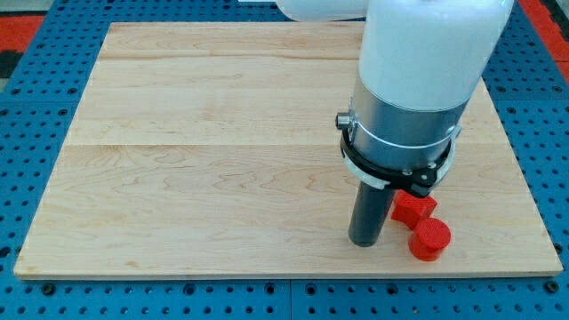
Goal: Move your arm towards the yellow heart
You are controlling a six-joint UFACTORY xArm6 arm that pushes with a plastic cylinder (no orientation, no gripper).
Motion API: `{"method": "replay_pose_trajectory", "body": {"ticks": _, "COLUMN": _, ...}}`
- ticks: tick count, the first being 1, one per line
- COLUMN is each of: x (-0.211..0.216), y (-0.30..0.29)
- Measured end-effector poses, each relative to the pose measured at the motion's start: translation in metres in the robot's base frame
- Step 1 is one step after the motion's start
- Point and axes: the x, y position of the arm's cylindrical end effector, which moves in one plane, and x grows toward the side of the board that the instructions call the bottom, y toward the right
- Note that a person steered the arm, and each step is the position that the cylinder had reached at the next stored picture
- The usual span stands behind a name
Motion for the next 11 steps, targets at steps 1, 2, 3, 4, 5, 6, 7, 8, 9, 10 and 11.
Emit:
{"method": "replay_pose_trajectory", "body": {"ticks": 1, "x": 0.013, "y": 0.000}}
{"method": "replay_pose_trajectory", "body": {"ticks": 2, "x": 0.032, "y": 0.004}}
{"method": "replay_pose_trajectory", "body": {"ticks": 3, "x": 0.042, "y": 0.038}}
{"method": "replay_pose_trajectory", "body": {"ticks": 4, "x": 0.041, "y": 0.110}}
{"method": "replay_pose_trajectory", "body": {"ticks": 5, "x": 0.032, "y": 0.178}}
{"method": "replay_pose_trajectory", "body": {"ticks": 6, "x": 0.008, "y": 0.193}}
{"method": "replay_pose_trajectory", "body": {"ticks": 7, "x": -0.030, "y": 0.197}}
{"method": "replay_pose_trajectory", "body": {"ticks": 8, "x": -0.056, "y": 0.181}}
{"method": "replay_pose_trajectory", "body": {"ticks": 9, "x": -0.092, "y": 0.180}}
{"method": "replay_pose_trajectory", "body": {"ticks": 10, "x": -0.118, "y": 0.165}}
{"method": "replay_pose_trajectory", "body": {"ticks": 11, "x": -0.131, "y": 0.124}}
